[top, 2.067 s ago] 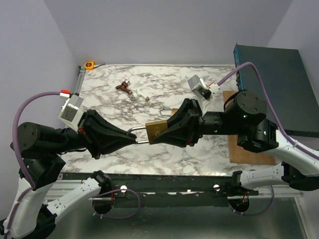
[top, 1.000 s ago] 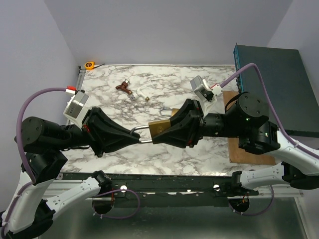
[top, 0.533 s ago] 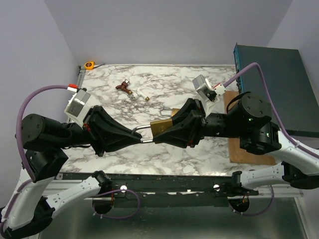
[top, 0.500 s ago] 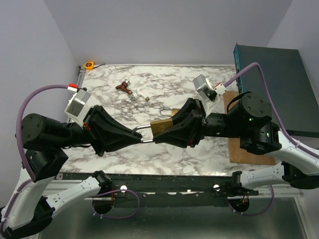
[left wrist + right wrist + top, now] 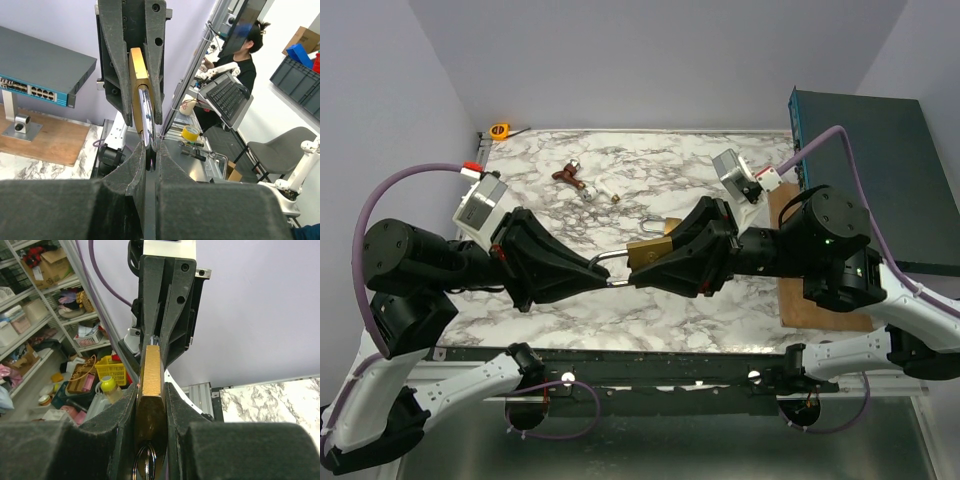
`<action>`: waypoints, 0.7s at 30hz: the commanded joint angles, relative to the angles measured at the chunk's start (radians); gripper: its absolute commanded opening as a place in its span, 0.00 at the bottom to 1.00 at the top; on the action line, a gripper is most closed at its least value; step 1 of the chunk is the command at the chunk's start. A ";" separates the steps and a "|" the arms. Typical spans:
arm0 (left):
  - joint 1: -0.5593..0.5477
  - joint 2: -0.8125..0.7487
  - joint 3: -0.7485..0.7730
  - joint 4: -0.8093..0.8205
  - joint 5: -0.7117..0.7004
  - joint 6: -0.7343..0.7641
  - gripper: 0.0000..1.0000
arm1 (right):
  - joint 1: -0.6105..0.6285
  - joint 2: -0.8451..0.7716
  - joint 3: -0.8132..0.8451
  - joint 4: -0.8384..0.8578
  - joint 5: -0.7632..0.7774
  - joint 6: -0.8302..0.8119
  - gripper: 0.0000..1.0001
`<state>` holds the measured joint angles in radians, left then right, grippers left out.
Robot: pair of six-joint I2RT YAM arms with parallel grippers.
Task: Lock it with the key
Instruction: Lock the lock.
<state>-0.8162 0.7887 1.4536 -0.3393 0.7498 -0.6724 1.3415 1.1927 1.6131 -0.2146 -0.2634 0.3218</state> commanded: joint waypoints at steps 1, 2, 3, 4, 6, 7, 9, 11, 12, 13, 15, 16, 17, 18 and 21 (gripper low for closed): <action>-0.029 0.229 -0.051 -0.027 -0.109 0.011 0.00 | 0.048 0.183 -0.114 -0.109 -0.006 -0.024 0.01; -0.032 0.236 -0.048 -0.026 -0.109 0.013 0.00 | 0.048 0.184 -0.117 -0.109 -0.005 -0.022 0.01; -0.037 0.242 -0.043 -0.027 -0.110 0.014 0.00 | 0.047 0.186 -0.119 -0.111 -0.008 -0.021 0.01; -0.042 0.249 -0.038 -0.027 -0.111 0.016 0.00 | 0.048 0.187 -0.119 -0.110 -0.008 -0.022 0.01; -0.052 0.262 -0.029 -0.029 -0.115 0.020 0.00 | 0.048 0.188 -0.122 -0.109 -0.008 -0.021 0.01; -0.059 0.268 -0.026 -0.031 -0.120 0.022 0.00 | 0.049 0.188 -0.125 -0.111 -0.007 -0.022 0.01; -0.068 0.278 -0.021 -0.036 -0.124 0.028 0.00 | 0.049 0.184 -0.131 -0.109 -0.001 -0.019 0.01; -0.078 0.287 -0.019 -0.035 -0.131 0.031 0.00 | 0.049 0.182 -0.137 -0.111 0.001 -0.018 0.01; -0.081 0.291 -0.019 -0.035 -0.133 0.033 0.00 | 0.050 0.182 -0.138 -0.111 0.000 -0.015 0.01; -0.087 0.299 -0.020 -0.035 -0.137 0.033 0.00 | 0.049 0.181 -0.140 -0.112 -0.002 -0.012 0.01; -0.097 0.311 -0.018 -0.036 -0.147 0.036 0.00 | 0.049 0.182 -0.143 -0.111 0.000 -0.008 0.01; -0.103 0.317 -0.017 -0.037 -0.153 0.037 0.00 | 0.049 0.180 -0.146 -0.111 0.002 -0.006 0.01; -0.109 0.325 -0.013 -0.039 -0.163 0.041 0.00 | 0.048 0.178 -0.148 -0.110 0.003 -0.004 0.01; -0.115 0.331 -0.008 -0.044 -0.171 0.044 0.00 | 0.049 0.179 -0.150 -0.111 0.007 -0.002 0.01; -0.135 0.351 0.005 -0.050 -0.197 0.052 0.00 | 0.049 0.177 -0.156 -0.111 0.017 0.004 0.01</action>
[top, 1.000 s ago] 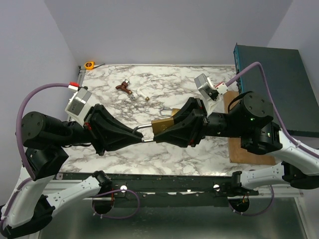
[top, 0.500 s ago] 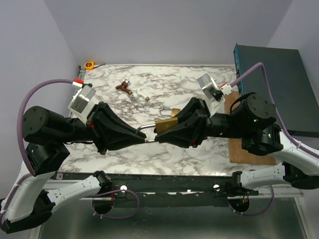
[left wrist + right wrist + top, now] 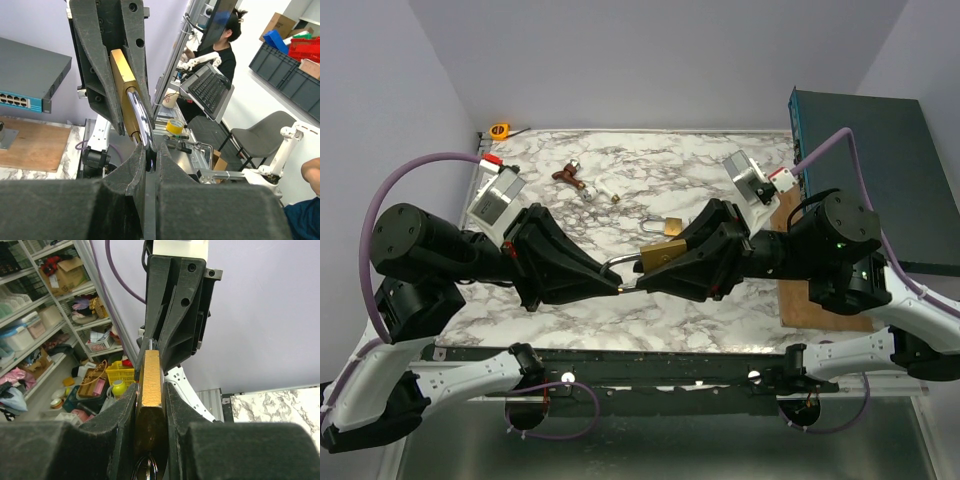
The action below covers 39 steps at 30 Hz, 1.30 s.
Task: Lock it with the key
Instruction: Lock the lock.
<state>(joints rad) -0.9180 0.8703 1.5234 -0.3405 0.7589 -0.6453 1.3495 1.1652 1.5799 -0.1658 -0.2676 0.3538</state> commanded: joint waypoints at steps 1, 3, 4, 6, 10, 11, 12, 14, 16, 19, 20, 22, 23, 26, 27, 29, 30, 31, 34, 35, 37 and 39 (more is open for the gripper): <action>-0.039 0.277 -0.059 -0.056 -0.216 0.029 0.00 | 0.040 0.203 -0.126 -0.157 0.023 -0.026 0.01; -0.047 0.289 -0.057 -0.057 -0.231 0.030 0.00 | 0.040 0.201 -0.127 -0.156 0.028 -0.023 0.01; -0.051 0.294 -0.056 -0.057 -0.237 0.031 0.00 | 0.040 0.201 -0.128 -0.155 0.029 -0.023 0.01; -0.057 0.305 -0.056 -0.058 -0.253 0.031 0.00 | 0.043 0.202 -0.128 -0.155 0.032 -0.021 0.01; -0.071 0.322 -0.061 -0.087 -0.342 0.029 0.00 | 0.046 0.207 -0.124 -0.159 0.068 -0.018 0.01; -0.072 0.323 -0.068 -0.095 -0.371 0.024 0.00 | 0.046 0.209 -0.123 -0.164 0.080 -0.017 0.01; -0.072 0.321 -0.080 -0.100 -0.404 0.019 0.00 | 0.045 0.209 -0.120 -0.166 0.092 -0.016 0.01; -0.072 0.318 -0.104 -0.102 -0.450 0.003 0.00 | 0.047 0.209 -0.125 -0.163 0.122 -0.016 0.01; -0.072 0.318 -0.125 -0.107 -0.490 -0.012 0.00 | 0.047 0.215 -0.127 -0.165 0.138 -0.016 0.01; -0.072 0.310 -0.164 -0.085 -0.507 -0.027 0.00 | 0.049 0.220 -0.133 -0.159 0.143 -0.016 0.01; -0.071 0.306 -0.173 -0.079 -0.506 -0.030 0.00 | 0.049 0.216 -0.139 -0.155 0.145 -0.015 0.01; -0.071 0.294 -0.182 -0.076 -0.510 -0.030 0.00 | 0.048 0.209 -0.141 -0.155 0.157 -0.020 0.01; -0.071 0.281 -0.190 -0.067 -0.517 -0.029 0.00 | 0.049 0.208 -0.140 -0.159 0.169 -0.020 0.01; -0.056 0.222 -0.207 -0.038 -0.526 -0.015 0.00 | 0.049 0.190 -0.136 -0.166 0.203 -0.019 0.02; -0.051 0.197 -0.207 -0.034 -0.530 -0.003 0.00 | 0.049 0.176 -0.137 -0.165 0.210 -0.020 0.09; -0.044 0.142 -0.219 -0.005 -0.546 0.021 0.00 | 0.049 0.147 -0.144 -0.160 0.212 -0.027 0.23; -0.040 0.116 -0.227 0.010 -0.549 0.029 0.00 | 0.049 0.130 -0.147 -0.157 0.216 -0.028 0.31; -0.036 0.087 -0.231 0.018 -0.550 0.037 0.00 | 0.049 0.117 -0.149 -0.155 0.217 -0.033 0.35; -0.020 0.013 -0.249 0.038 -0.542 0.043 0.00 | 0.050 0.076 -0.162 -0.145 0.229 -0.040 0.47; -0.016 -0.006 -0.257 0.049 -0.532 0.044 0.00 | 0.049 0.068 -0.165 -0.142 0.230 -0.043 0.50; -0.009 -0.044 -0.269 0.067 -0.517 0.041 0.00 | 0.049 0.051 -0.173 -0.132 0.227 -0.045 0.57; -0.006 -0.083 -0.279 0.088 -0.503 0.038 0.00 | 0.048 0.037 -0.178 -0.130 0.237 -0.047 0.63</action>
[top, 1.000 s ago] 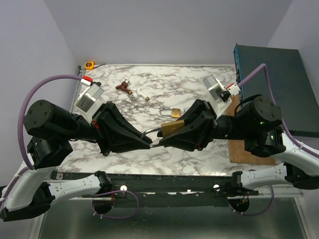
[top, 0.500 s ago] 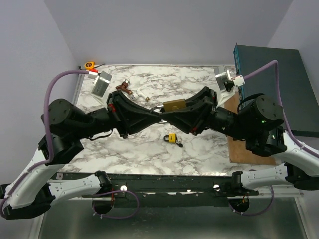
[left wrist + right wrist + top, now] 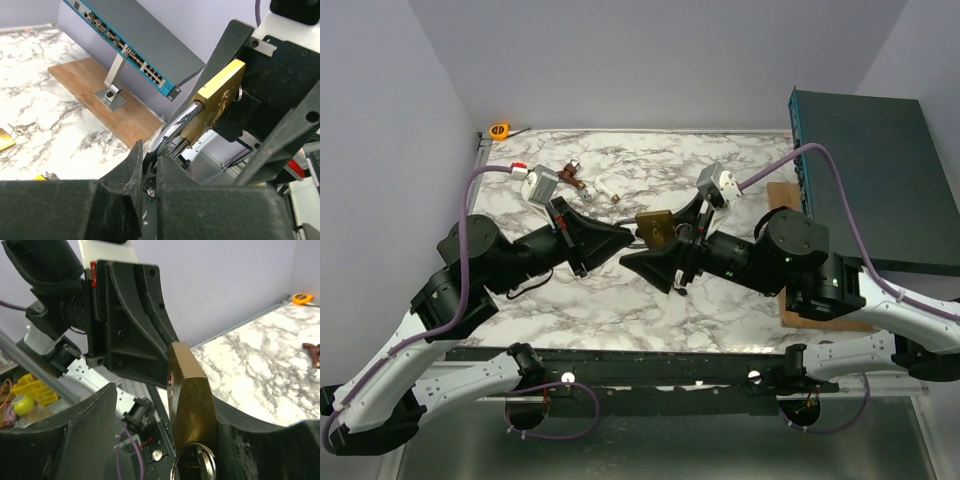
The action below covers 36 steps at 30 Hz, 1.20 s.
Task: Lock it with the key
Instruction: Lock the lock.
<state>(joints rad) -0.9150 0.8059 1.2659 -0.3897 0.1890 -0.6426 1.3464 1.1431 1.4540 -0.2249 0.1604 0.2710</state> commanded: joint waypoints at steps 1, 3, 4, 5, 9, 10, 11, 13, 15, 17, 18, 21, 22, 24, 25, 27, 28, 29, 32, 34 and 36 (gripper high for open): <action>-0.008 -0.041 -0.026 0.145 0.073 0.035 0.00 | 0.052 0.051 -0.056 -0.071 -0.183 0.033 0.66; -0.007 -0.082 -0.031 0.162 0.083 0.042 0.00 | 0.052 0.028 -0.061 -0.073 -0.170 0.030 0.70; -0.007 -0.097 -0.025 0.162 0.091 0.049 0.00 | 0.052 0.016 -0.061 -0.071 -0.172 0.028 0.71; -0.007 -0.113 -0.019 0.162 0.099 0.054 0.00 | 0.052 0.006 -0.060 -0.068 -0.175 0.028 0.72; -0.007 -0.146 0.028 0.130 0.123 0.077 0.00 | 0.052 -0.023 -0.044 -0.070 -0.176 0.020 0.75; -0.007 -0.151 0.041 0.120 0.121 0.087 0.00 | 0.051 -0.029 -0.042 -0.073 -0.168 0.016 0.76; -0.007 -0.158 0.047 0.115 0.120 0.096 0.00 | 0.052 -0.037 -0.040 -0.076 -0.165 0.012 0.76; -0.007 -0.168 0.064 0.094 0.104 0.107 0.00 | 0.052 -0.052 -0.043 -0.082 -0.129 0.007 0.78; -0.007 -0.176 0.079 0.074 0.090 0.118 0.00 | 0.052 -0.068 -0.048 -0.090 -0.106 0.004 0.80; -0.007 -0.187 0.083 0.071 0.078 0.123 0.00 | 0.052 -0.083 -0.056 -0.100 -0.087 0.002 0.82; -0.007 -0.191 0.086 0.068 0.075 0.126 0.00 | 0.052 -0.090 -0.058 -0.105 -0.080 0.001 0.82; -0.007 -0.200 0.094 0.064 0.064 0.133 0.00 | 0.052 -0.111 -0.068 -0.108 -0.063 0.003 0.82; -0.007 -0.201 0.095 0.064 0.060 0.133 0.00 | 0.052 -0.115 -0.070 -0.108 -0.062 0.003 0.82; -0.007 -0.206 0.100 0.069 0.058 0.133 0.00 | 0.052 -0.121 -0.076 -0.106 -0.055 0.003 0.81; -0.007 -0.206 0.107 0.068 0.061 0.133 0.00 | 0.051 -0.124 -0.080 -0.106 -0.056 0.002 0.80; -0.007 -0.207 0.119 0.069 0.071 0.131 0.00 | 0.052 -0.134 -0.088 -0.097 -0.071 0.003 0.75; -0.007 -0.206 0.126 0.069 0.078 0.128 0.00 | 0.052 -0.140 -0.094 -0.084 -0.091 0.000 0.70; -0.007 -0.206 0.131 0.069 0.087 0.126 0.00 | 0.052 -0.148 -0.098 -0.072 -0.108 -0.004 0.65; -0.007 -0.211 0.135 0.090 0.137 0.108 0.00 | 0.052 -0.147 -0.080 -0.060 -0.151 -0.017 0.60; -0.007 -0.211 0.144 0.092 0.162 0.092 0.00 | 0.052 -0.143 -0.062 -0.062 -0.188 -0.018 0.54; -0.007 -0.211 0.151 0.086 0.178 0.085 0.00 | 0.052 -0.140 -0.046 -0.059 -0.220 -0.022 0.52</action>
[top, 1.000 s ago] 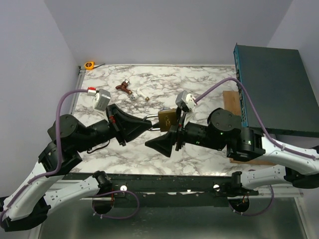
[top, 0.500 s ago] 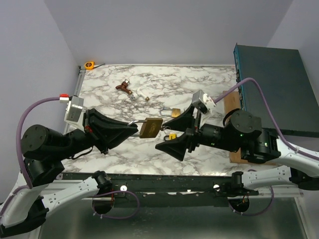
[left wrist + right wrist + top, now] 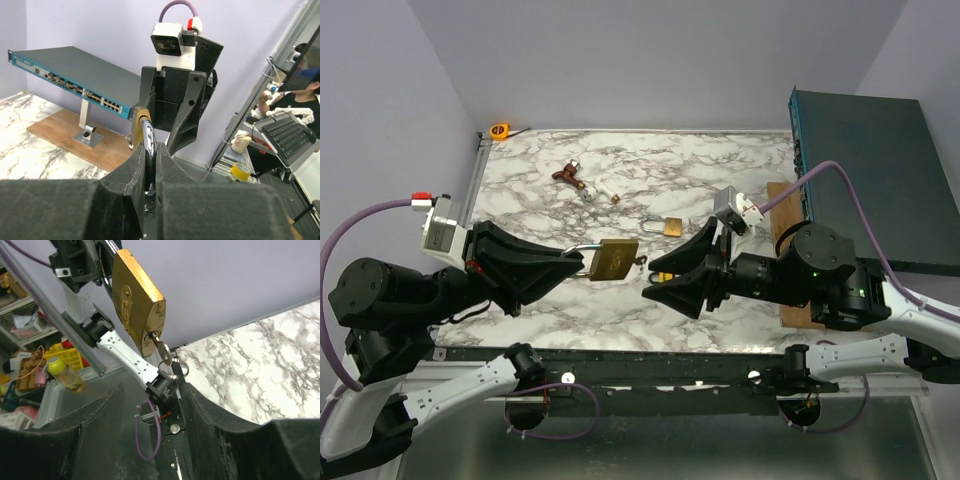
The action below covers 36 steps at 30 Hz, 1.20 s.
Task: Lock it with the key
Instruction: Lock the lock.
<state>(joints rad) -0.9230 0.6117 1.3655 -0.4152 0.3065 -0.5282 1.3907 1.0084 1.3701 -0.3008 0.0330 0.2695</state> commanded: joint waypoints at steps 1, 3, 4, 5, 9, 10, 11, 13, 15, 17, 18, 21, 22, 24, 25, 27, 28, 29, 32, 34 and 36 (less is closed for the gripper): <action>0.001 -0.020 0.052 0.113 0.065 -0.034 0.00 | 0.007 -0.004 0.048 0.017 -0.103 -0.020 0.52; 0.001 -0.023 0.052 0.115 0.072 -0.045 0.00 | 0.007 -0.005 0.059 0.021 -0.113 -0.026 0.51; 0.001 -0.023 0.052 0.119 0.082 -0.050 0.00 | 0.008 -0.003 0.067 0.022 -0.114 -0.029 0.51; 0.001 -0.019 0.055 0.119 0.087 -0.056 0.00 | 0.008 -0.002 0.072 0.022 -0.116 -0.034 0.51; 0.001 -0.015 0.053 0.131 0.105 -0.075 0.00 | 0.008 0.010 0.103 0.022 -0.134 -0.047 0.48; 0.001 -0.014 0.053 0.136 0.109 -0.079 0.00 | 0.007 0.016 0.110 0.020 -0.136 -0.050 0.48; 0.001 -0.011 0.053 0.139 0.112 -0.083 0.00 | 0.007 0.022 0.118 0.017 -0.134 -0.055 0.47; 0.001 -0.009 0.052 0.144 0.118 -0.090 0.00 | 0.007 0.034 0.127 0.011 -0.134 -0.062 0.46; 0.001 -0.010 0.050 0.150 0.118 -0.095 0.00 | 0.008 0.044 0.135 0.007 -0.141 -0.069 0.45; 0.000 -0.009 0.049 0.155 0.121 -0.098 0.00 | 0.008 0.057 0.144 0.001 -0.153 -0.072 0.42; 0.001 -0.008 0.049 0.159 0.123 -0.101 0.00 | 0.008 0.062 0.148 -0.004 -0.160 -0.073 0.41; 0.001 -0.008 0.046 0.164 0.128 -0.111 0.00 | 0.008 0.077 0.160 -0.013 -0.180 -0.077 0.36; 0.001 -0.005 0.047 0.165 0.130 -0.113 0.00 | 0.008 0.080 0.164 -0.017 -0.190 -0.079 0.34; 0.001 -0.006 0.046 0.164 0.132 -0.116 0.00 | 0.007 0.085 0.168 -0.024 -0.196 -0.078 0.30; 0.001 -0.006 0.044 0.165 0.132 -0.118 0.00 | 0.008 0.085 0.167 -0.026 -0.200 -0.077 0.28; 0.001 -0.008 0.044 0.165 0.133 -0.119 0.00 | 0.008 0.081 0.163 -0.024 -0.213 -0.076 0.23; 0.001 -0.007 0.046 0.165 0.132 -0.119 0.00 | 0.008 0.079 0.162 -0.025 -0.215 -0.075 0.20; 0.001 -0.009 0.045 0.165 0.131 -0.121 0.00 | 0.008 0.078 0.161 -0.025 -0.221 -0.075 0.15; 0.001 -0.007 0.045 0.167 0.131 -0.122 0.00 | 0.008 0.079 0.164 -0.026 -0.241 -0.069 0.01; 0.001 -0.007 0.044 0.173 0.130 -0.128 0.00 | 0.008 0.081 0.166 -0.033 -0.252 -0.069 0.01; 0.001 -0.008 0.045 0.177 0.126 -0.131 0.00 | 0.008 0.088 0.168 -0.044 -0.261 -0.069 0.01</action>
<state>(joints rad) -0.9230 0.6090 1.3811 -0.3824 0.4408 -0.6392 1.3930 1.0920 1.5082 -0.3038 -0.1783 0.2081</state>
